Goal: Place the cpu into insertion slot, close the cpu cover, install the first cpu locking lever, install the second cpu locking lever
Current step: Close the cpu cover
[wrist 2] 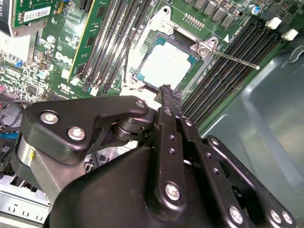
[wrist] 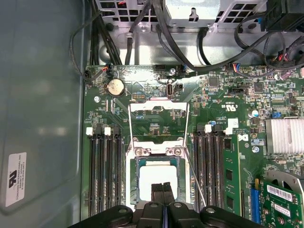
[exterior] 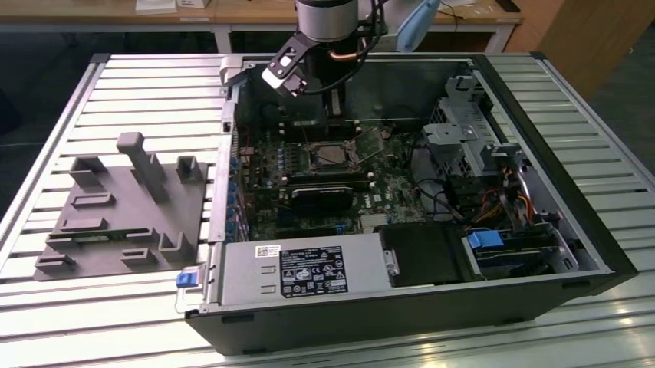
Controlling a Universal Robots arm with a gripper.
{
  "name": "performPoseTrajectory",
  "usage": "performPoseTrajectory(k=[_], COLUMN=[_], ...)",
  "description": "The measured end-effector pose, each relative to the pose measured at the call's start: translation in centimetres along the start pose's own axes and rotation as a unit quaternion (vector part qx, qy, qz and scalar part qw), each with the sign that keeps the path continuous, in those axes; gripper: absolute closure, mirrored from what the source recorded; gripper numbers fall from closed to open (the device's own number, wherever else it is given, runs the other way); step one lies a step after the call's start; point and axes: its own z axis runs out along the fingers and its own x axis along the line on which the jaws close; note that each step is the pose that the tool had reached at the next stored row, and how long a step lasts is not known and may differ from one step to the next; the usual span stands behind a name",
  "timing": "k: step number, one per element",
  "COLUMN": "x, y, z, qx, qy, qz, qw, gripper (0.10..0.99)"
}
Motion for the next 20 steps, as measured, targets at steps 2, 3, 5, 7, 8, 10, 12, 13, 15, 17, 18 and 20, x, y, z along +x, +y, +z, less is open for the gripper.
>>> performPoseTrajectory(k=[2, 3, 5, 7, 8, 10, 12, 13, 15, 17, 18, 20], x=[0.0, 0.0, 0.01, 0.02, 0.02, 0.02, 0.02, 0.02, 0.02, 0.02, 0.02, 0.03], y=[0.0, 0.0, 0.5, 0.67, 0.68, 0.72, 0.76, 0.78, 0.82, 0.86, 0.88, 0.93], z=[-0.01, -0.01, -0.24, -0.23, -0.22, -0.22, -0.21, -0.21, -0.21, -0.2, -0.2, -0.19], qx=[0.0, 0.0, 0.0, 0.0, 0.0, 0.0, 0.0, 0.0, 0.0, 0.0001, 0.0001, 0.0001], qy=[0.0, 0.0, 0.0, 0.0, 0.0, 0.0, 0.0, 0.0, 0.0, 0.0, 0.0, 0.0], qz=[0.0, 0.0, 0.0, 0.0, 0.0, 0.0, 0.0, 0.0, 0.0, 0.0, 0.0, 0.0], qw=[1.0, 1.0, 1.0, 1.0, 1.0, 1.0, 1.0, 1.0, 1.0, 1.0, 1.0, 1.0], gripper=[0.984, 0.984, 0.984, 0.984, 0.984, 0.984, 0.984, 0.984, 0.984, 0.984, 0.984, 0.984])
